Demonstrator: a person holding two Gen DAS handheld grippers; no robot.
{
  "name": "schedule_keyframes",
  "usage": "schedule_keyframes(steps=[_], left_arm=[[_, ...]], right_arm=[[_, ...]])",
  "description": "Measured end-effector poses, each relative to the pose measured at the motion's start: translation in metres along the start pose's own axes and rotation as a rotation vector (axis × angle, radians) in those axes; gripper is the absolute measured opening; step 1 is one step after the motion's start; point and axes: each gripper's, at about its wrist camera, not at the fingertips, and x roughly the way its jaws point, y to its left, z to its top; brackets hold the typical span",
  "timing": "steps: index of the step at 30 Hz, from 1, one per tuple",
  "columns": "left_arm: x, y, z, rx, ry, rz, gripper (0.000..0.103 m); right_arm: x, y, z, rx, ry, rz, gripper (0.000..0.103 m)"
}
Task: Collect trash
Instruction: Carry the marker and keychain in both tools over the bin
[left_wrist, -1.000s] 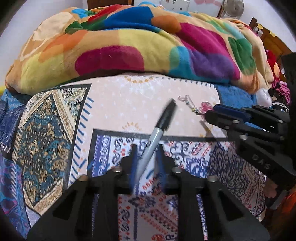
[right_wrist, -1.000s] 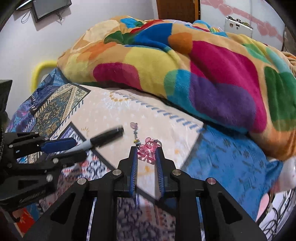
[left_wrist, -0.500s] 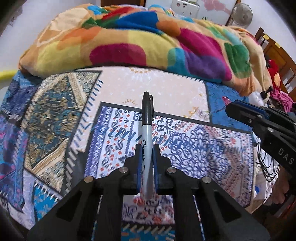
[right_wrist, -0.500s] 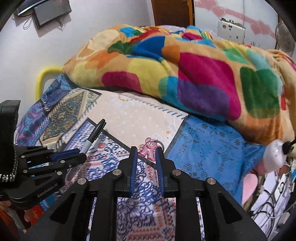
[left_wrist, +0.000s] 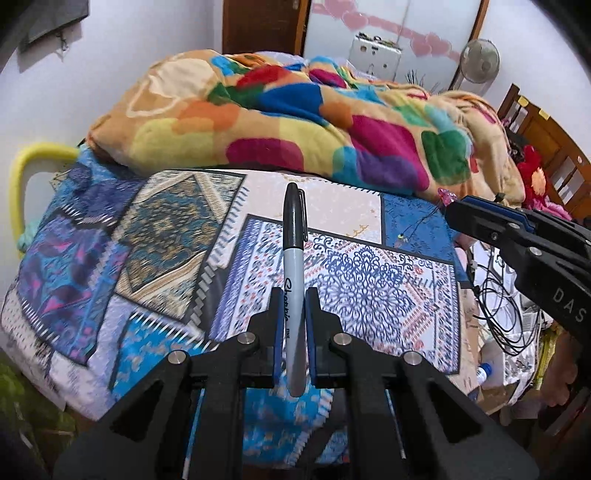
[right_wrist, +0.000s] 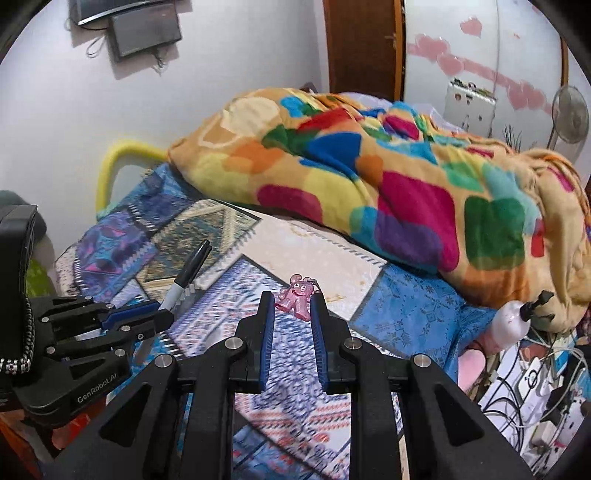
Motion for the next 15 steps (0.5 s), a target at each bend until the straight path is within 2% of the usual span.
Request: schedule_keyframes(steps=[7,15], left_arm=[[-0.064,0.026,-0.032,-0.032,-0.054,0.03,0.009],[-0.125,0.07,-0.082,-0.074,-0.099,0.103,0.009]], right_arm=[[-0.037,0.051,-0.004,-0.05,-0.04,0.026,0.018],[-0.065,0.124,-0.017,-0.123,-0.065,0.08,0.018]])
